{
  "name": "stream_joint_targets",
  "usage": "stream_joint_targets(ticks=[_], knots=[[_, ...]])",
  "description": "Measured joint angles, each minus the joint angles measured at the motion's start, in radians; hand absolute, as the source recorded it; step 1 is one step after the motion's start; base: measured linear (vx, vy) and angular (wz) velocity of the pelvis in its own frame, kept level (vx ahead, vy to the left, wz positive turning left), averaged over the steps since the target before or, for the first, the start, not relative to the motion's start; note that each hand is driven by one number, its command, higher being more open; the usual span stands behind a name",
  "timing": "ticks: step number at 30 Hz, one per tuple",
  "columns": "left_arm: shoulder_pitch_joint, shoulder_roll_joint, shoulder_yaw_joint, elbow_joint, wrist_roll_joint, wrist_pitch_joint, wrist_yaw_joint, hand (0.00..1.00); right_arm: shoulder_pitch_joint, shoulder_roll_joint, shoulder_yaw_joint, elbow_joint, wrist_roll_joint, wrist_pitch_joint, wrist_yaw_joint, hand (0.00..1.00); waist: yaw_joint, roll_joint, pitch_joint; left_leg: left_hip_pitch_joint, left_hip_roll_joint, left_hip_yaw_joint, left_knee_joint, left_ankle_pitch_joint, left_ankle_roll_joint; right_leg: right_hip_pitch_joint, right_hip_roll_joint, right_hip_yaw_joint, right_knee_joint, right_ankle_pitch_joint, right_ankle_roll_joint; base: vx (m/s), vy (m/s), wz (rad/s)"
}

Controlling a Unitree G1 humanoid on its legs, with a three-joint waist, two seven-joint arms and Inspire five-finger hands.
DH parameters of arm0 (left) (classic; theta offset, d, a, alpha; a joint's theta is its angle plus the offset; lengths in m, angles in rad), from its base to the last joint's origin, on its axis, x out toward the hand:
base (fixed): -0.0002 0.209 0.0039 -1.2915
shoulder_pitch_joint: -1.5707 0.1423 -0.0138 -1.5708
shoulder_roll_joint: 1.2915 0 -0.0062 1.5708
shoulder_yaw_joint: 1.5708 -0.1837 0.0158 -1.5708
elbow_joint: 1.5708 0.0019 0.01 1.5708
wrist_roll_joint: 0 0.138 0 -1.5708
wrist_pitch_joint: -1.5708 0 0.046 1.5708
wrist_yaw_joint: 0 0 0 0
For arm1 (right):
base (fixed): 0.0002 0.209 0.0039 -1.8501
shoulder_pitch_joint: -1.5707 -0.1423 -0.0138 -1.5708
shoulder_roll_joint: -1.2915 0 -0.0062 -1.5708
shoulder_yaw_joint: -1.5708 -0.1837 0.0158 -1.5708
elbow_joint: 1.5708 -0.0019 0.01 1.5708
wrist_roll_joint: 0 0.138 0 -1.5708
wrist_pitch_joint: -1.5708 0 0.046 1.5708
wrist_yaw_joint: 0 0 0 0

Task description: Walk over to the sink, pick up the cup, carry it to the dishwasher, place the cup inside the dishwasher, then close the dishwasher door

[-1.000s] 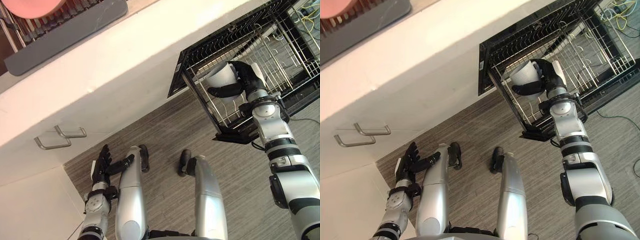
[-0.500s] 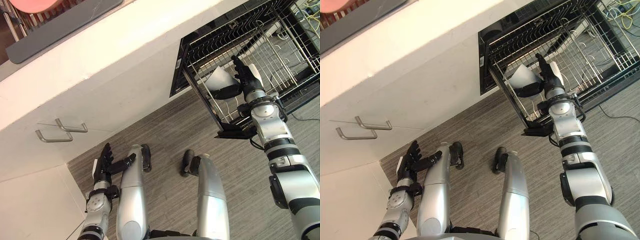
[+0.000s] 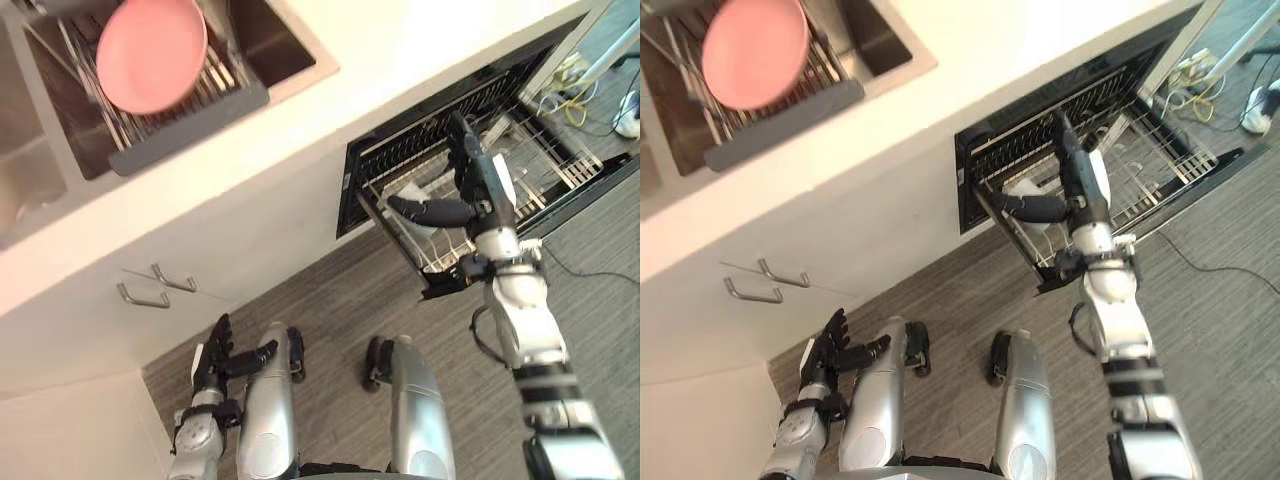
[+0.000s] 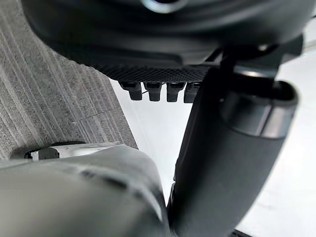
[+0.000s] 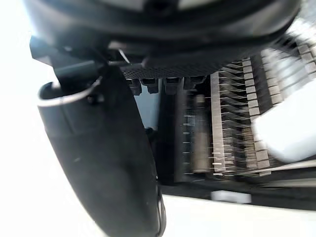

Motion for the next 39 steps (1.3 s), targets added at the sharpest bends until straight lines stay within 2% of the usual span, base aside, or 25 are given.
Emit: stream_joint_targets(ticks=[3, 4, 9, 13, 15, 24, 28, 31, 34, 36, 39], knots=[[0.04, -0.012, 0.0, -0.005, 0.007, 0.0, 0.003, 1.0, 0.128, 0.071, -0.019, -0.086, -0.001, -0.011, -0.031, 1.0, -0.008, -0.002, -0.04, 0.09, -0.007, 0.013, -0.093, 0.032, -0.008, 0.096, -0.007, -0.028, -0.099, 0.032, 0.006, 0.18, 0.067, -0.02], [0.052, -0.018, 0.0, -0.005, 0.022, 0.001, 0.01, 1.0, 0.17, 0.096, -0.03, -0.108, 0.0, -0.029, -0.031, 1.0, -0.013, -0.003, -0.064, 0.116, -0.011, 0.016, -0.12, 0.043, -0.021, 0.123, -0.008, -0.032, -0.128, 0.043, 0.009, 0.18, 0.039, 0.03], [0.076, -0.081, -0.003, -0.001, 0.049, 0.012, 0.016, 1.0, 0.291, 0.169, -0.037, -0.245, 0.004, -0.11, 0.015, 1.0, -0.027, -0.004, -0.135, 0.244, -0.033, 0.051, -0.26, 0.079, -0.027, 0.241, -0.005, -0.034, -0.266, 0.084, 0.031, 0.17, 0.022, -0.06], [0.1, -0.077, -0.019, 0.029, 0.069, 0.023, 0.021, 1.0, 0.37, 0.21, -0.009, -0.302, 0.001, -0.179, 0.048, 1.0, -0.038, -0.015, -0.219, 0.33, -0.047, 0.059, -0.375, 0.106, -0.044, 0.337, 0.004, -0.051, -0.395, 0.117, 0.033, 0.19, 0.011, 0.02], [0.111, -0.077, -0.019, 0.04, 0.07, 0.024, 0.023, 1.0, 0.393, 0.232, 0.004, -0.301, 0.001, -0.183, 0.05, 1.0, -0.046, -0.02, -0.247, 0.374, -0.059, 0.064, -0.43, 0.118, -0.049, 0.381, 0.005, -0.054, -0.449, 0.128, 0.038, 0.18, 0.007, 0.02], [0.12, -0.081, -0.019, 0.072, 0.066, 0.024, 0.038, 1.0, 0.485, 0.29, 0.068, -0.253, 0.0, -0.189, 0.026, 1.0, -0.069, -0.025, -0.273, 0.503, -0.099, 0.067, -0.578, 0.156, -0.059, 0.526, 0.005, -0.065, -0.616, 0.172, 0.054, 0.11, 0.019, 0.03], [0.122, -0.08, -0.019, 0.077, 0.059, 0.024, 0.038, 1.0, 0.496, 0.29, 0.1, -0.219, 0.0, -0.189, 0.033, 1.0, -0.078, -0.027, -0.274, 0.517, -0.102, 0.063, -0.596, 0.166, -0.062, 0.538, 0.006, -0.07, -0.625, 0.172, 0.053, 0.01, -0.01, 0.04], [0.123, -0.08, -0.017, 0.077, 0.058, 0.023, 0.038, 1.0, 0.497, 0.29, 0.112, -0.194, 0.0, -0.189, 0.042, 1.0, -0.078, -0.027, -0.273, 0.507, -0.098, 0.044, -0.557, 0.163, -0.06, 0.558, 0.006, -0.09, -0.624, 0.166, 0.048, -0.02, -0.019, 0.19], [0.123, -0.072, -0.015, 0.06, 0.056, 0.014, 0.038, 1.0, 0.497, 0.286, 0.148, -0.194, -0.001, -0.198, 0.065, 1.0, -0.078, -0.032, -0.251, 0.438, -0.08, 0.042, -0.389, 0.16, -0.055, 0.565, -0.009, -0.122, -0.567, 0.117, 0.039, -0.09, -0.014, 0.38], [0.123, -0.072, -0.015, 0.058, 0.055, 0.003, 0.036, 1.0, 0.497, 0.283, 0.158, -0.194, -0.002, -0.201, 0.069, 1.0, -0.078, -0.028, -0.248, 0.396, -0.063, 0.069, -0.314, 0.16, -0.054, 0.572, -0.015, -0.151, -0.535, 0.09, 0.049, -0.1, -0.004, 0.57], [0.122, -0.071, -0.016, 0.066, 0.055, 0.003, 0.024, 1.0, 0.497, 0.274, 0.145, -0.194, -0.002, -0.21, 0.068, 1.0, -0.082, -0.033, -0.248, 0.421, -0.07, 0.178, -0.434, 0.158, -0.043, 0.586, -0.039, -0.221, -0.532, 0.084, 0.055, -0.06, 0.027, 0.89]])
